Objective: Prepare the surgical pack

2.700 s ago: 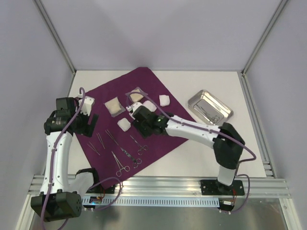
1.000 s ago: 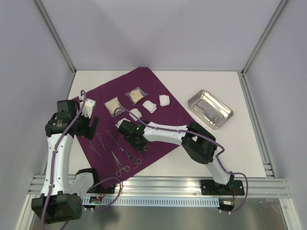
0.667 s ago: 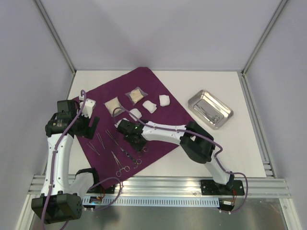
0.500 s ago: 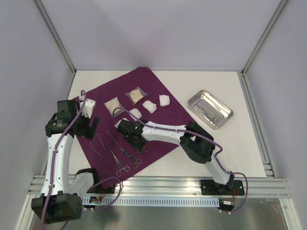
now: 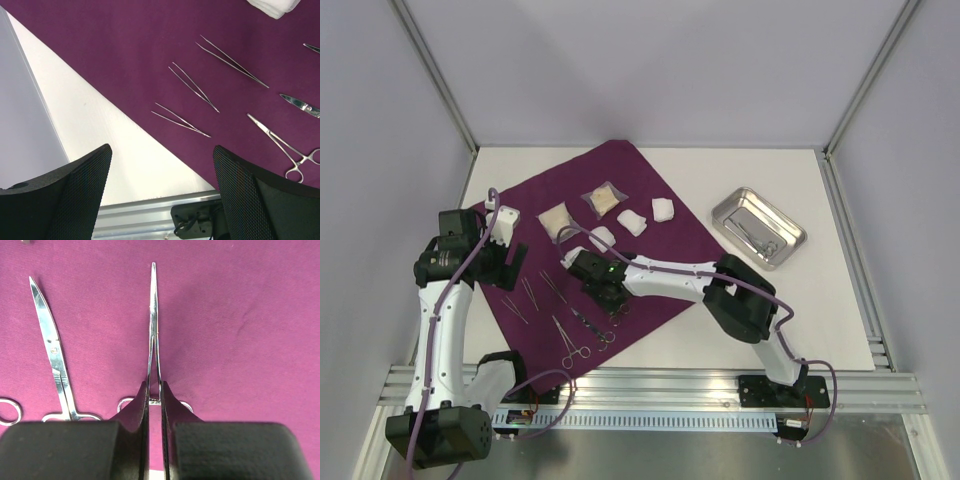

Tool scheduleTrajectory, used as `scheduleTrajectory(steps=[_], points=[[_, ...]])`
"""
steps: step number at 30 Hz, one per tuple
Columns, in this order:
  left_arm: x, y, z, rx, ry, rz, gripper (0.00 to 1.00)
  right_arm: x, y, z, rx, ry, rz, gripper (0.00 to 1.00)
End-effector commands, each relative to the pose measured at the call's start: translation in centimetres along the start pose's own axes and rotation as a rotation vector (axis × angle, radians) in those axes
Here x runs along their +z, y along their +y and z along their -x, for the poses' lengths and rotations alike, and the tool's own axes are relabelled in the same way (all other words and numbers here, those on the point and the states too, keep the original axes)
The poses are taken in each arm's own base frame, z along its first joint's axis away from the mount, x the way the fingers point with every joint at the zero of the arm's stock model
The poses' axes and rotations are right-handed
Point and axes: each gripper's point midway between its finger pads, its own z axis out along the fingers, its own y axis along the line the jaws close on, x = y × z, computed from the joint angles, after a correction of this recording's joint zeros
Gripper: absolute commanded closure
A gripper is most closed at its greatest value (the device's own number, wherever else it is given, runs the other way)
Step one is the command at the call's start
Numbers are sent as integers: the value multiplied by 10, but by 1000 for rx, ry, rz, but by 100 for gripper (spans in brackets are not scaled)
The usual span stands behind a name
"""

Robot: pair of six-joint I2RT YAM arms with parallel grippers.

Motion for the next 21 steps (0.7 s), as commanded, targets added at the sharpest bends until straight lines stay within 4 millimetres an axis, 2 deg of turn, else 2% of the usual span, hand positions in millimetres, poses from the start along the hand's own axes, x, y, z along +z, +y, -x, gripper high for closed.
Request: scheduleTrajectory(steps=[1, 9, 14, 19, 21], points=[[-4, 1, 5, 11, -35, 8, 9, -13, -7, 16, -26, -71, -17, 99], [-4, 2, 4, 16, -32, 11, 9, -13, -8, 18, -27, -66, 13, 99], [-4, 2, 5, 12, -37, 11, 9, 10, -10, -2, -20, 29, 55, 99], [-4, 1, 4, 18, -37, 8, 9, 3, -8, 2, -22, 18, 78, 79], [-4, 1, 5, 14, -39, 7, 9, -3, -8, 8, -27, 5, 86, 75]])
